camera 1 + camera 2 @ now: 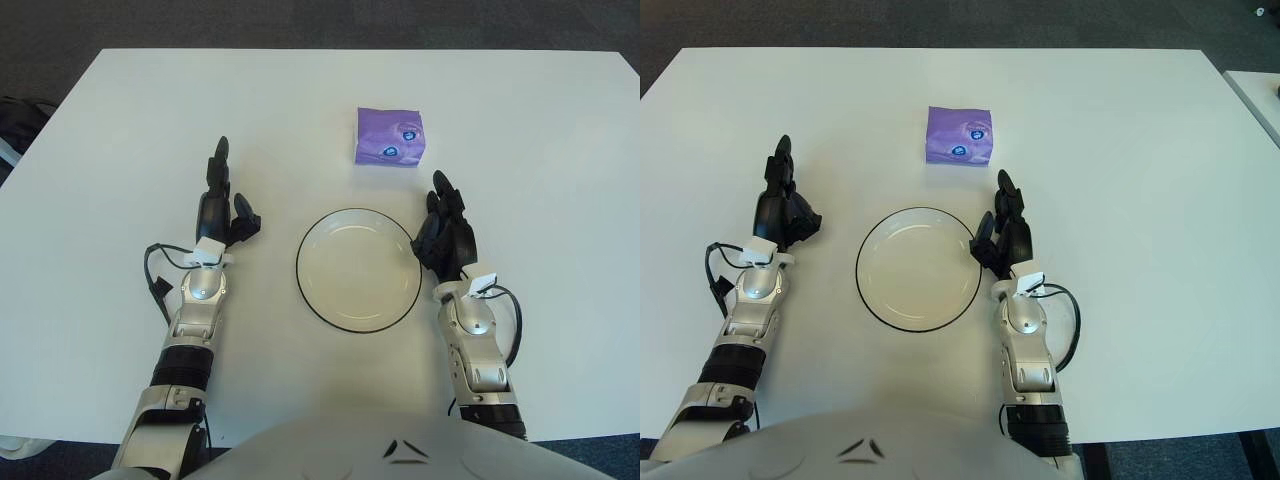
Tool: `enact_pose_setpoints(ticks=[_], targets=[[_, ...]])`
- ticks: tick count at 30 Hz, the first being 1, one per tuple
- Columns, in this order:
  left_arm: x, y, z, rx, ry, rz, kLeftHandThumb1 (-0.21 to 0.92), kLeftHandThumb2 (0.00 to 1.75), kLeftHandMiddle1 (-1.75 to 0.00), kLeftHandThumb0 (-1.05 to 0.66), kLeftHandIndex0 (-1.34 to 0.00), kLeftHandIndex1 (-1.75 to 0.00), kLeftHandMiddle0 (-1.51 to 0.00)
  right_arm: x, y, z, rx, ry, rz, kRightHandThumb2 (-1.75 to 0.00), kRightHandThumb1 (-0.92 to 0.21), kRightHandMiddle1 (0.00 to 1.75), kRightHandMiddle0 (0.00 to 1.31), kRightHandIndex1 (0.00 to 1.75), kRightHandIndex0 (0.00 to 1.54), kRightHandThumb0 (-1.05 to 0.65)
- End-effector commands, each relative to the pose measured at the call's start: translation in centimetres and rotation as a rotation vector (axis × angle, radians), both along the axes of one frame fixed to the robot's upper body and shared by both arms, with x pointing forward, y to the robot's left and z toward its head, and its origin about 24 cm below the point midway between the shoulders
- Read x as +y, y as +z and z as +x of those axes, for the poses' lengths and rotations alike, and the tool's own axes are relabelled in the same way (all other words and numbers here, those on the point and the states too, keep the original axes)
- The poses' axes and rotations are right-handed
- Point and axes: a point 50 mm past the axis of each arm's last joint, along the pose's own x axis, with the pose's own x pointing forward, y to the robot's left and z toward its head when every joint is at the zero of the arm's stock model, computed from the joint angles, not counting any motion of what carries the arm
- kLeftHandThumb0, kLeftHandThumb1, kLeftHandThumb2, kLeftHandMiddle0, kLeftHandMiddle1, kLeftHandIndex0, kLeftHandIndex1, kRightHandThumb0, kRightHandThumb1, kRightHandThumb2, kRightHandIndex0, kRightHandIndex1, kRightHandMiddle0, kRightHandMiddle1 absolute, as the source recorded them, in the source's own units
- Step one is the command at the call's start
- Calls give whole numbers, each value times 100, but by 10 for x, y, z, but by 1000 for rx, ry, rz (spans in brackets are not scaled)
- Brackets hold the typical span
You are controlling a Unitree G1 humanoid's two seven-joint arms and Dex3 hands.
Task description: Put the tissue paper into the plate.
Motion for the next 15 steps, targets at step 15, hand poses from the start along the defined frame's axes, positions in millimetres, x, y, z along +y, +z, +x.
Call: enact_pose_setpoints(ticks=[15], targets=[[-2, -50, -30, 212, 51, -25, 92, 119, -1, -91, 0, -18, -2, -12, -63, -32, 382, -17, -3, -99, -92, 16, 0, 0, 11, -79]])
